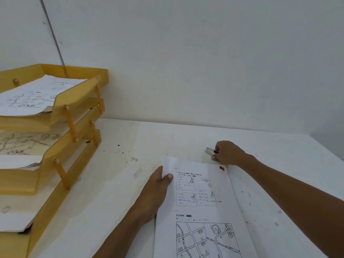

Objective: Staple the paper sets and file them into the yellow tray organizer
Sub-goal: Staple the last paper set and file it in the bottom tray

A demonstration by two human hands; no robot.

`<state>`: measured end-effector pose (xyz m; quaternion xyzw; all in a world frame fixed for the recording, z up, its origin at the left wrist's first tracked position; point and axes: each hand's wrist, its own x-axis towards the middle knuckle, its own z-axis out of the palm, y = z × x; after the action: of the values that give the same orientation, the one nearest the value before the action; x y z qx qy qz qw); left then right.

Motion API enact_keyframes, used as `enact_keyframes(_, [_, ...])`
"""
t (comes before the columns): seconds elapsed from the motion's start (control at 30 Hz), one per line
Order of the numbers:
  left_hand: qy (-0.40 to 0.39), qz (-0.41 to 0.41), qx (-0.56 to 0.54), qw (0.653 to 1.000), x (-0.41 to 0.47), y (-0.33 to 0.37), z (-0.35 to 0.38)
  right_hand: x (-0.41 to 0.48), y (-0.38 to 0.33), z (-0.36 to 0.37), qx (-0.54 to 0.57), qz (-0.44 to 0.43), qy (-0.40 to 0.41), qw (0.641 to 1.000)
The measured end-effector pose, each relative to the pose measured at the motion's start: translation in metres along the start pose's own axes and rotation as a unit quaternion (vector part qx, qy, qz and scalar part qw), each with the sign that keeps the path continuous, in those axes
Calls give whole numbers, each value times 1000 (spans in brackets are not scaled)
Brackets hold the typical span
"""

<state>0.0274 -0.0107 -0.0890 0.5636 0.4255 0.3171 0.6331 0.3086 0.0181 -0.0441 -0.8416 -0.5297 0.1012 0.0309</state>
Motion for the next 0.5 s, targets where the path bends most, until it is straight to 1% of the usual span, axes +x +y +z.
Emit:
enact_keyframes(0.07, [-2,-3,-9,1000,0,0,0,-1,0,-2,25,-8,7,1000])
enact_keyframes(0.1, [-6,-4,-17,1000,-1,1,0,-1,-1,-4,61,-10,12,998])
enact_keyframes(0.17, [-13,-3,-37,999,-2,3,-1,-2,-6,-9,190,-15,33,981])
enact_keyframes(0.2, [-15,-4,-50,999,-2,3,-2,-4,-12,-12,265,-19,45,963])
enact_keyframes(0.27, [-15,-8,-74,997,-1,4,-3,-11,-26,-20,412,-28,48,910])
enact_keyframes(0.3, [-16,-9,-79,997,-1,4,-3,-15,-34,-24,486,-35,32,873])
enact_keyframes(0.37, [-16,-11,-81,997,0,4,-3,-23,-50,-33,604,-55,-29,795])
enact_keyframes(0.4, [-14,-11,-81,997,0,3,-3,-28,-58,-38,629,-66,-64,772])
enact_keyframes(0.43, [-12,-12,-80,997,0,2,-3,-32,-66,-39,627,-76,-95,769])
enact_keyframes(0.47, [-12,-12,-78,997,0,2,-3,-35,-74,-39,605,-89,-120,782])
enact_keyframes(0.5, [-12,-10,-74,997,0,2,-3,-37,-81,-37,569,-105,-135,804])
